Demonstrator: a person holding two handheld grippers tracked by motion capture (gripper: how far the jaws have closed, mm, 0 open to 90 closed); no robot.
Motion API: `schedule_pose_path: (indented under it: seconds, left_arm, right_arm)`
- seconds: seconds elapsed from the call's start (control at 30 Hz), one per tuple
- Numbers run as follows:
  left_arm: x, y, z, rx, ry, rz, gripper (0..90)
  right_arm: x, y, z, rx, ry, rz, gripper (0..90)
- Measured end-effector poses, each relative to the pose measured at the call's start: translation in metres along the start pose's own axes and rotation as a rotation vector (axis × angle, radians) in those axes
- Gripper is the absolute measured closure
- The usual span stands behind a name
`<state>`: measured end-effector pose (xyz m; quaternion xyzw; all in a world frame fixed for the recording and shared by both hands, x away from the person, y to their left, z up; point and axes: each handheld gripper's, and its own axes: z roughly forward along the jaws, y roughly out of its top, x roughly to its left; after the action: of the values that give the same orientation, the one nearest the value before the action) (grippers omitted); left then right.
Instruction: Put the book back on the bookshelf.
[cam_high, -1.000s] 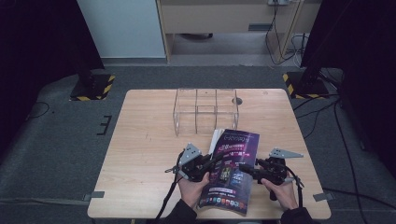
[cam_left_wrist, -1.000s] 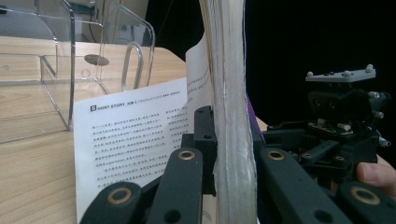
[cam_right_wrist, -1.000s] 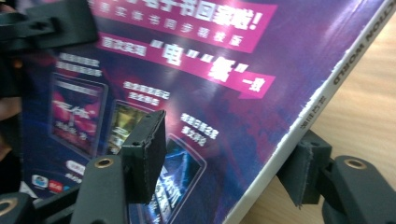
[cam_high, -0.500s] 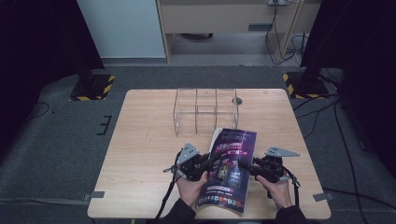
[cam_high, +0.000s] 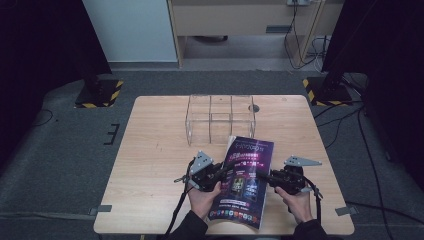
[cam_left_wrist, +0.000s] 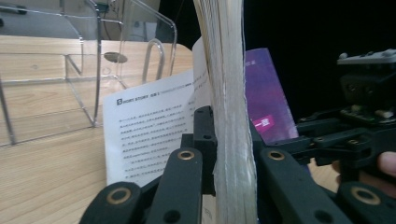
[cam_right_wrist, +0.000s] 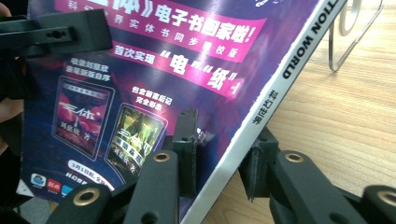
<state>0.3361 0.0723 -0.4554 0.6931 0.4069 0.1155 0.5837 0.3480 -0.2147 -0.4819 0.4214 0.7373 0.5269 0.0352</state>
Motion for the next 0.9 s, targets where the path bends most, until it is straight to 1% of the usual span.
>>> schedule_pose_path:
  seconds: [0.27, 0.33, 0.4, 0.67, 0.7, 0.8, 0.9]
  left_arm:
    - [0.006, 0.001, 0.000, 0.025, 0.019, 0.003, 82.6]
    - [0.007, 0.001, 0.000, 0.025, 0.021, 0.000, 82.5]
    - [0.007, 0.002, 0.000, 0.025, 0.020, 0.003, 82.5]
    - [0.007, 0.005, -0.004, 0.017, 0.018, 0.006, 81.2]
    - [0.008, 0.005, -0.005, 0.017, 0.017, 0.006, 81.0]
    - [0.009, 0.006, -0.007, 0.013, 0.010, 0.000, 80.2]
    - [0.010, 0.006, -0.008, 0.014, 0.008, 0.001, 79.7]
  right_arm:
    - [0.003, 0.005, -0.002, 0.004, 0.007, -0.004, 73.9]
    - [0.004, 0.006, -0.003, -0.001, 0.005, 0.003, 74.6]
    - [0.005, 0.007, -0.003, -0.001, 0.004, 0.000, 75.0]
    - [0.008, 0.017, -0.011, -0.037, 0.012, 0.001, 79.5]
    - [0.008, 0.019, -0.014, -0.050, 0.014, -0.003, 80.9]
    - [0.010, 0.023, -0.017, -0.065, 0.018, -0.003, 82.3]
    - [0.011, 0.025, -0.019, -0.069, 0.015, -0.015, 82.5]
